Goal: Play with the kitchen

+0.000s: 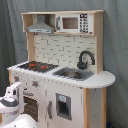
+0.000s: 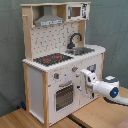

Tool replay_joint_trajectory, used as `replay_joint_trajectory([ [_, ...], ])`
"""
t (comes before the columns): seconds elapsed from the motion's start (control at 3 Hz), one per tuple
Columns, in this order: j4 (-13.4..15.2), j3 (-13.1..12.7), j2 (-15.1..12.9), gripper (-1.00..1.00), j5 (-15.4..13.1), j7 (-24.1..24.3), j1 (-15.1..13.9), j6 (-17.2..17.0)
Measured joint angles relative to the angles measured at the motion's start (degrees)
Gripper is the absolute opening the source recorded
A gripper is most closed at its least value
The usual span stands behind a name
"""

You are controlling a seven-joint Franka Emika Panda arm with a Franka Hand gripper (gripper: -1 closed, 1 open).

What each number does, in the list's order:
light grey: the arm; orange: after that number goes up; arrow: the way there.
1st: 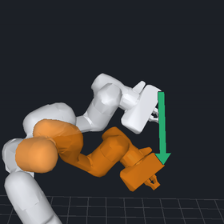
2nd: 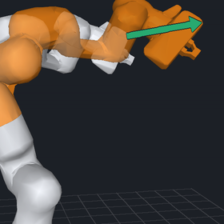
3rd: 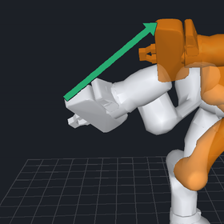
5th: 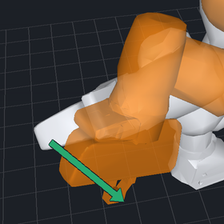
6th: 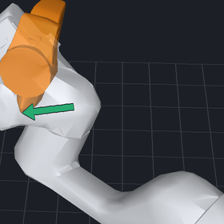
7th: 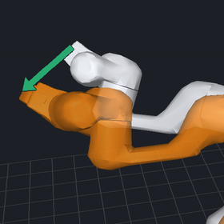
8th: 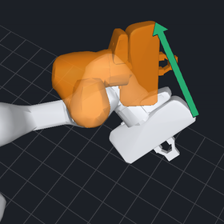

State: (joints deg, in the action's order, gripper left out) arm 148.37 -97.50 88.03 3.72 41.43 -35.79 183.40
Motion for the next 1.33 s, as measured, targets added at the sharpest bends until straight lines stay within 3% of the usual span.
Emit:
replay_joint_trajectory([
  [0.33, -3.3, -2.03, 0.08, 1.0, 0.0, 2.48, -3.8, -0.64],
  [1.0, -10.18, -1.45, 0.25, 1.0, -0.73, 2.64, -10.57, -5.45],
  [1.33, -10.21, -1.45, 0.25, -1.0, -0.74, 2.62, -10.57, -5.46],
])
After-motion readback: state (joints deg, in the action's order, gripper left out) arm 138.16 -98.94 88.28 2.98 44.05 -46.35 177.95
